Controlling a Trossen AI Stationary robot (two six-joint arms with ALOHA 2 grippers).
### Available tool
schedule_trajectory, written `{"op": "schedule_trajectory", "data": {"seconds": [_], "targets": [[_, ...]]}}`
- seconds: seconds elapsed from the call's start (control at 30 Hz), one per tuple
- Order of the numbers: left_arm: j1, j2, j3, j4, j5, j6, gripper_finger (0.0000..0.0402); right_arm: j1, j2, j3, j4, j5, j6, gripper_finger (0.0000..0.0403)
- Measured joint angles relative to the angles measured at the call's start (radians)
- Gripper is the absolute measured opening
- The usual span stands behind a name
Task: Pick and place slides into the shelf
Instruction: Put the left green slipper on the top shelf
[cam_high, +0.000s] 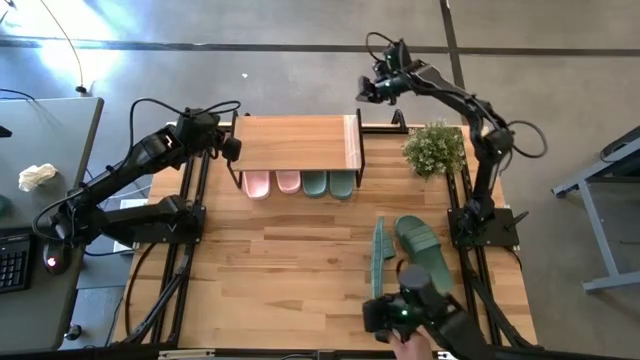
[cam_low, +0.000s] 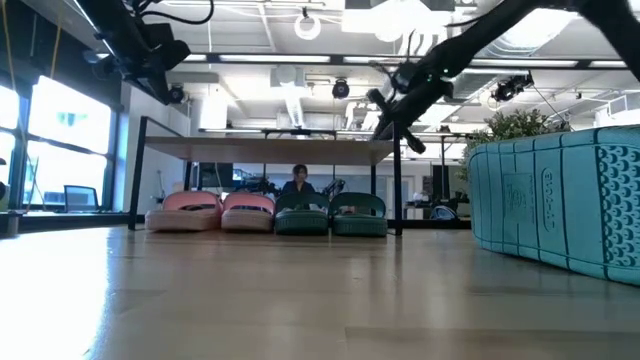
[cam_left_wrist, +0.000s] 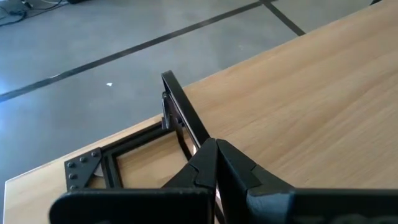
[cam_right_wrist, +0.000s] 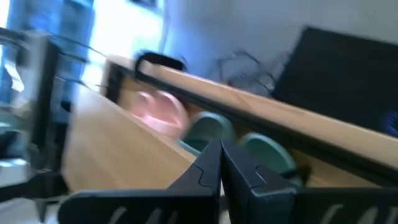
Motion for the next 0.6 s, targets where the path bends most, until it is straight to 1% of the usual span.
{"op": "schedule_trajectory", "data": {"seconds": [0.1,0.2,0.3,0.6], "targets": [[0.0,0.0,0.0,0.0,0.0,0.0,0.0,0.014,0.051,0.076,-0.153,0.039,-0.063,0.0],[0.0,0.0,0.0,0.0,-0.002,0.0,0.0,0.037,0.064,0.095,-0.233,0.097,-0.118,0.0],[0.0,0.0,0.0,0.0,-0.007,0.0,0.0,0.056,0.064,0.096,-0.258,0.132,-0.14,0.0],[0.0,0.0,0.0,0.001,-0.009,0.016,0.0,0.101,0.064,0.096,-0.308,0.165,-0.14,0.0]]}}
